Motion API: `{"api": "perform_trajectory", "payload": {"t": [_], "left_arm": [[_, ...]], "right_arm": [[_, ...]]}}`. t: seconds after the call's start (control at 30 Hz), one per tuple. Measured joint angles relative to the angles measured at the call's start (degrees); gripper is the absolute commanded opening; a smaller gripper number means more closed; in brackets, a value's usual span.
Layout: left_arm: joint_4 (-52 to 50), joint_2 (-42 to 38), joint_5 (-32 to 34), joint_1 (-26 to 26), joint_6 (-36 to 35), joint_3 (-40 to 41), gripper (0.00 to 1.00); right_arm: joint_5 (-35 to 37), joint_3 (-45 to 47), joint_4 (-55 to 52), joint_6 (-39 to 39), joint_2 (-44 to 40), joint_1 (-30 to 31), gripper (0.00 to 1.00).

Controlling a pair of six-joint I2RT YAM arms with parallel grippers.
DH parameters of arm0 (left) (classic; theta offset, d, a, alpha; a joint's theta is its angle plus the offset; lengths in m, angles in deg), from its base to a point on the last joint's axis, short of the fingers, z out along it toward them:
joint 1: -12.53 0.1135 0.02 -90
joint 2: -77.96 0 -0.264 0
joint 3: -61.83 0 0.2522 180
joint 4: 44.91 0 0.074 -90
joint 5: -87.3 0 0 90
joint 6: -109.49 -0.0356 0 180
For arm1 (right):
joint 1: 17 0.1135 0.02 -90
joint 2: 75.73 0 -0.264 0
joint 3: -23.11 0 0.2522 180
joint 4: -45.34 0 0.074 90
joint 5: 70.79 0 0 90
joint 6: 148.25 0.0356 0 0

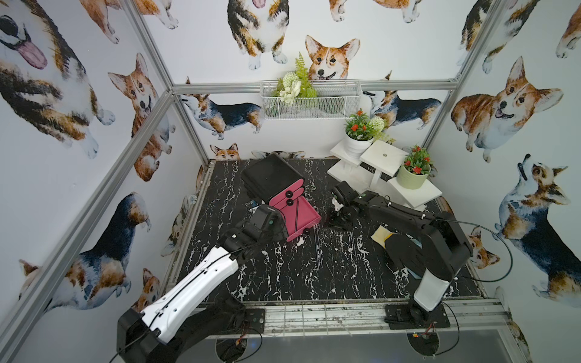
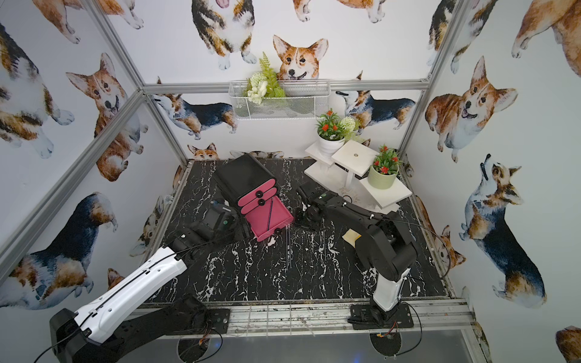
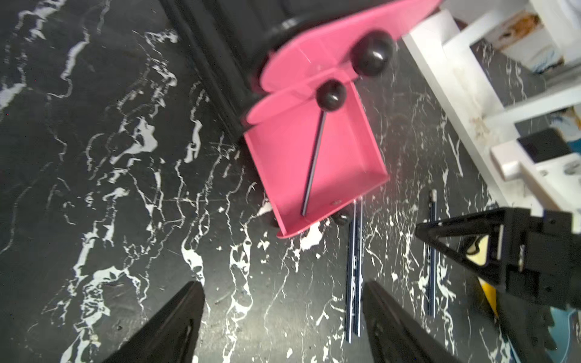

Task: Please place the pencils in the drawer according to their color
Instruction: Place the pencil in the drawer, then pick up the pencil from the center of the board.

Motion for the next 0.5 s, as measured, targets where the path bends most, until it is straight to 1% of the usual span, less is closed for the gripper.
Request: {"api": "perform_trajectory", "payload": {"t": [0.1, 0.23, 0.3, 0.43, 0.5], "left_arm": [[-2.29, 6.23, -0.96, -5.68, -0.33, -2.78, 0.73], [-4.11, 15.13, -2.99, -11.10, -2.49, -6.58, 0.71], [-4.52, 19.19, -5.51, -13.86, -4.09, -7.96, 0.68], [-4.85, 24.59, -7.41, -15.87, -7.19, -9.18, 0.60], [-4.48, 26.69, -7.93, -16.13, -8.98, -9.25, 0.54]], "right_arm": [[3.65, 4.35, -0.04, -0.39, -4.44, -2.64, 0.48], [9.31, 7.21, -0.76, -1.42, -9.97, -5.25, 0.50], [12.17, 8.09, -1.44, -1.86, -13.18, -5.90, 0.51], [17.92, 8.98, -2.60, -3.06, -18.03, -6.75, 0.52], [19.87, 9.31, -3.32, -3.28, -19.67, -7.32, 0.52]]}}
